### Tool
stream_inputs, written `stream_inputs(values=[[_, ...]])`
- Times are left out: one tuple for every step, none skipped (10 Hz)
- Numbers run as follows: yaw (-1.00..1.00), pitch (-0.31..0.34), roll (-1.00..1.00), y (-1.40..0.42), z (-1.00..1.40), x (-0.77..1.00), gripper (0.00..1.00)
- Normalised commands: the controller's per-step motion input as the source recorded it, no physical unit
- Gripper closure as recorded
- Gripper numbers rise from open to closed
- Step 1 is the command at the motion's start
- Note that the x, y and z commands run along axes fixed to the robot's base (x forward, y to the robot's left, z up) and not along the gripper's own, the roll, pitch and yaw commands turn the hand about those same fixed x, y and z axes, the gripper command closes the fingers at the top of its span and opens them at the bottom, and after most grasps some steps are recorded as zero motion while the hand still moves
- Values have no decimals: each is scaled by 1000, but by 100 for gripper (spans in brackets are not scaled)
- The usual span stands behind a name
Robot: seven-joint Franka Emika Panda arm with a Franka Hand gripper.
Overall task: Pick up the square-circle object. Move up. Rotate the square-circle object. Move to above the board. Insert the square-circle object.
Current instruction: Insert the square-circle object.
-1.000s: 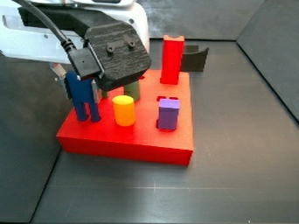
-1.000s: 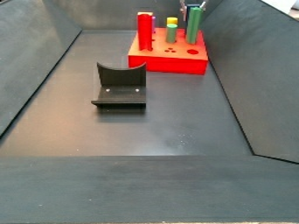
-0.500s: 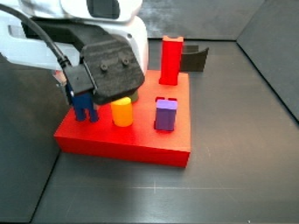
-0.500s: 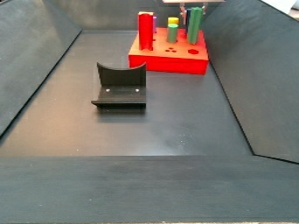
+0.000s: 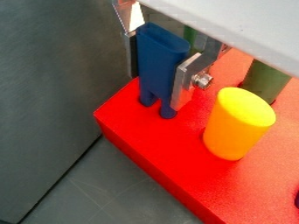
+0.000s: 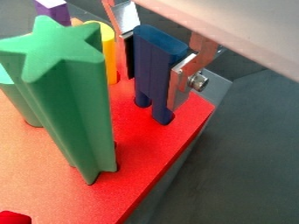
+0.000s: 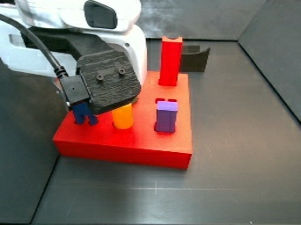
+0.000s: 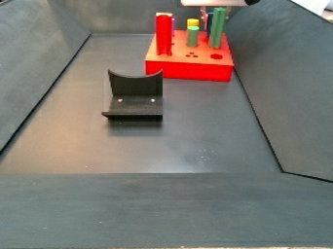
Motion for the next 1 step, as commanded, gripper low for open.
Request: stream_inputs(values=[[0, 0, 0, 0, 0, 0, 100]])
